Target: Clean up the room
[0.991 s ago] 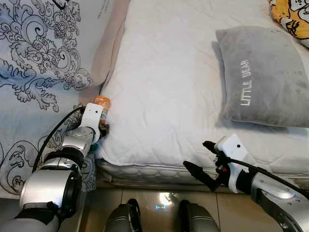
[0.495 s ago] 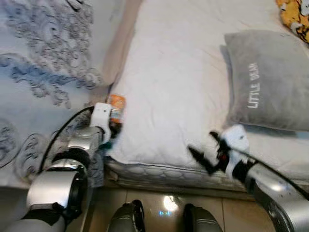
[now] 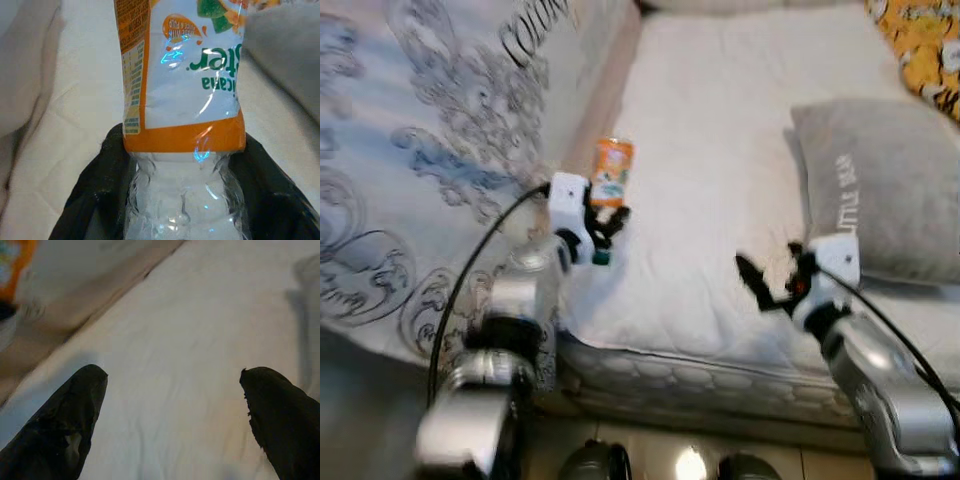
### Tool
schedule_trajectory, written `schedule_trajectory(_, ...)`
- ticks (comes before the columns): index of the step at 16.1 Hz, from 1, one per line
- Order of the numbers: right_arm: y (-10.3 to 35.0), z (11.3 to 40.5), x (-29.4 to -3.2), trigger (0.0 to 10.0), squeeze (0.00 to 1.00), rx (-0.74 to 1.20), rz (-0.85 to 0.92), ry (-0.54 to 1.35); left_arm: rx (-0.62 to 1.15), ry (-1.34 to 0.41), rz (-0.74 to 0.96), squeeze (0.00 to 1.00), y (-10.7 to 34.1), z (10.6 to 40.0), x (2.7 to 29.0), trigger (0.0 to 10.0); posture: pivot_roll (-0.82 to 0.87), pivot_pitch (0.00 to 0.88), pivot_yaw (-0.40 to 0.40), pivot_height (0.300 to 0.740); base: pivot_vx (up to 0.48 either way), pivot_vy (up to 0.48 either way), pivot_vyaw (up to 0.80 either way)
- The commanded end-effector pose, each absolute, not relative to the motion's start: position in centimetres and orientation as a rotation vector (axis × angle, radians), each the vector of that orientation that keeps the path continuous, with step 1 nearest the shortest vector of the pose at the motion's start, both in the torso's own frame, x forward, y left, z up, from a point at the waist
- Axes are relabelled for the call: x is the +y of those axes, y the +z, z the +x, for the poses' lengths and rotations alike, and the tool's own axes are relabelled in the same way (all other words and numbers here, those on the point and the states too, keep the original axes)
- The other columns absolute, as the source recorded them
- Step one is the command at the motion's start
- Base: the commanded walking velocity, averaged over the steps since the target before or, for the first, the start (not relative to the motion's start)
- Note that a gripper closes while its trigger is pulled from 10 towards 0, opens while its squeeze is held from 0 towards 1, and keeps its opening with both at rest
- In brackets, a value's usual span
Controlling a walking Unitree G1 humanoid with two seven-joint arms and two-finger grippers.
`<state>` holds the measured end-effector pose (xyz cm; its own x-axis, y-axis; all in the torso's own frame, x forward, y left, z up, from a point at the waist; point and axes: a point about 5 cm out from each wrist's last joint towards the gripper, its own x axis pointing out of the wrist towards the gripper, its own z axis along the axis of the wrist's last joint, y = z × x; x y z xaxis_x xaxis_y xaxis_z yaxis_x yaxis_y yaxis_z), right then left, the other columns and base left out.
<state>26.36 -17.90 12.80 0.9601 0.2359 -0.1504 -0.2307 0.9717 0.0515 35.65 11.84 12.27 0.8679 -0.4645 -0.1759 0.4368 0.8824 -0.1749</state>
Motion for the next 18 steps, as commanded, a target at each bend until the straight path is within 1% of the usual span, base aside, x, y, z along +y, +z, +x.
schedule_trajectory(1,12.5,26.5,-17.8,10.0,0.00,0.156,0.056,0.222,0.208,-0.453,-0.134,0.00,12.7,35.4,12.1,0.0,-0.08,0.000,0.131,0.740,0.000,0.000,0.00)
schedule_trajectory(2,12.5,26.4,-17.5,10.0,0.00,0.139,0.056,0.209,0.192,-0.431,-0.069,0.00,12.4,34.0,12.0,4.6,-0.07,0.000,0.118,0.740,0.000,0.000,0.00)
schedule_trajectory(3,12.2,26.1,-17.1,10.0,0.00,0.132,0.028,0.203,0.172,-0.400,-0.017,0.00,12.2,32.7,12.3,10.0,-0.06,0.000,0.109,0.740,0.000,0.000,0.00)
schedule_trajectory(4,11.7,25.6,-16.7,10.0,0.00,0.148,0.030,0.190,0.130,-0.326,0.020,0.00,12.3,31.6,12.7,10.0,-0.05,0.000,0.100,0.740,0.000,0.000,0.00)
schedule_trajectory(5,11.4,25.2,-16.6,10.0,0.00,0.152,0.047,0.177,0.084,-0.265,0.032,0.41,12.7,30.7,12.8,10.0,-0.04,0.000,0.096,0.740,0.000,0.000,0.80)
schedule_trajectory(6,11.4,24.9,-16.3,10.0,0.00,0.143,0.050,0.177,0.048,-0.202,-0.011,0.48,13.1,30.0,12.9,10.0,-0.05,0.000,0.095,0.740,0.000,0.000,0.80)
schedule_trajectory(7,11.4,24.5,-16.4,10.0,0.00,0.129,0.034,0.160,0.029,-0.197,-0.029,0.52,13.4,29.2,13.1,10.0,-0.05,0.000,0.089,0.740,0.000,0.000,0.80)
schedule_trajectory(8,11.3,24.1,-16.7,10.0,0.00,0.128,0.040,0.128,-0.005,-0.161,-0.016,0.47,13.8,28.6,13.6,10.0,-0.04,0.000,0.081,0.740,0.000,0.000,0.80)
schedule_trajectory(9,11.2,24.0,-16.8,10.0,0.00,0.128,0.042,0.124,0.016,-0.153,0.012,0.47,13.6,28.4,13.7,10.0,-0.04,0.000,0.079,0.740,0.000,0.000,0.80)
schedule_trajectory(10,11.0,23.8,-16.8,10.0,0.00,0.133,0.028,0.114,0.036,-0.196,0.006,0.37,13.4,27.8,13.9,10.0,-0.04,0.000,0.074,0.740,0.000,0.000,0.80)
schedule_trajectory(11,10.8,23.7,-16.8,10.0,0.00,0.141,0.026,0.112,0.044,-0.227,0.030,0.00,13.2,27.2,14.0,10.0,-0.04,0.000,0.070,0.740,0.000,0.000,0.80)
schedule_trajectory(12,10.9,23.5,-16.3,10.0,0.00,0.136,0.051,0.138,0.088,-0.245,0.064,0.00,12.7,26.3,14.4,10.0,-0.03,0.000,0.063,0.740,0.000,0.000,0.80)
schedule_trajectory(13,11.0,23.4,-16.2,10.0,0.00,0.131,0.059,0.149,0.094,-0.244,0.081,0.00,12.6,26.1,14.5,10.0,-0.03,0.000,0.063,0.740,0.000,0.000,0.80)
schedule_trajectory(14,10.8,23.3,-16.1,10.0,0.00,0.139,0.080,0.131,0.125,-0.247,0.059,0.00,12.4,25.4,14.8,10.0,-0.02,0.000,0.061,0.740,0.000,0.000,0.80)
schedule_trajectory(16,10.5,23.1,-16.1,10.0,0.00,0.156,0.132,0.125,0.117,-0.254,0.070,0.00,12.6,25.0,15.0,10.0,-0.02,0.000,0.059,0.740,0.000,0.000,0.80)
schedule_trajectory(18,10.5,23.0,-15.9,10.0,0.00,0.159,0.149,0.157,0.123,-0.315,0.063,0.00,12.5,24.5,14.7,10.0,-0.01,0.000,0.054,0.740,0.000,0.000,0.80)
